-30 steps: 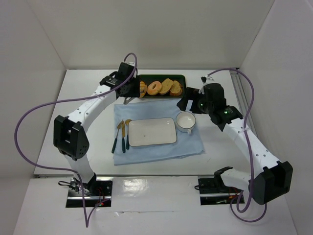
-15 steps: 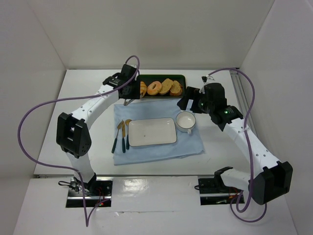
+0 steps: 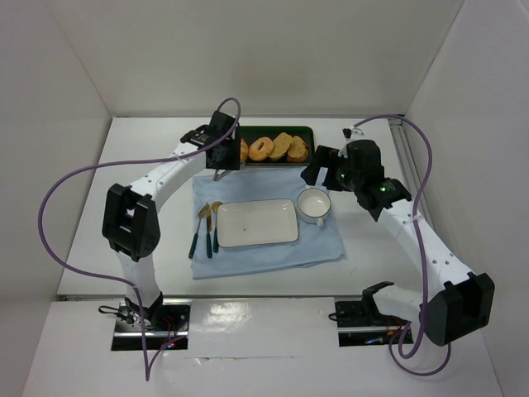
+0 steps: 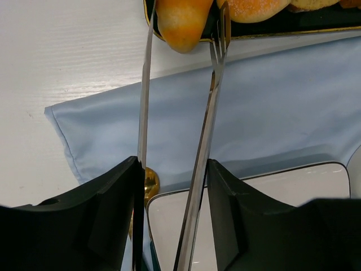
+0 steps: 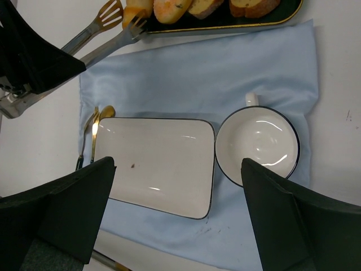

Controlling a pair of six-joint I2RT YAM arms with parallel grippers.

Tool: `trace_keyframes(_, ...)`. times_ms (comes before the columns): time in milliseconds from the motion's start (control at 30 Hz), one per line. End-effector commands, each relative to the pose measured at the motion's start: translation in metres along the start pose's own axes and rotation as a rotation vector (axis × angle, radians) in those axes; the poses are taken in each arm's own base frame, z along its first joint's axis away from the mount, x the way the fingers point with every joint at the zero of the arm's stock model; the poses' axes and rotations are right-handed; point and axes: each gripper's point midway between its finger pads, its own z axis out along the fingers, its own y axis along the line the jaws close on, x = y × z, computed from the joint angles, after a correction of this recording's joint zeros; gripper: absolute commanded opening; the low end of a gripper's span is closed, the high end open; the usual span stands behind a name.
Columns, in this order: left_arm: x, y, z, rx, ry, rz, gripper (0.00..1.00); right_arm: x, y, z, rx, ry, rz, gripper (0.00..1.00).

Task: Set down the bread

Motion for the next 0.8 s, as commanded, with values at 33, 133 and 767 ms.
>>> trace_keyframes(33,-0.021,-0.004,0.001,0.012,-0.054,0.008,0.6,-0.013,-0.003,0.0,0.003,-0.052,-0.002,1.0)
trace_keyframes(133,-0.019,-0.003,0.0,0.008,-0.044,0.01,0.5,-0.013,-0.003,0.0,0.003,-0.052,-0.002,1.0)
trace_keyframes(767,-0.039,0.018,-0.098,-0.004,-0.186,-0.077,0.45,-0.011,0.011,0.008,-0.073,-0.043,0.052,1.0)
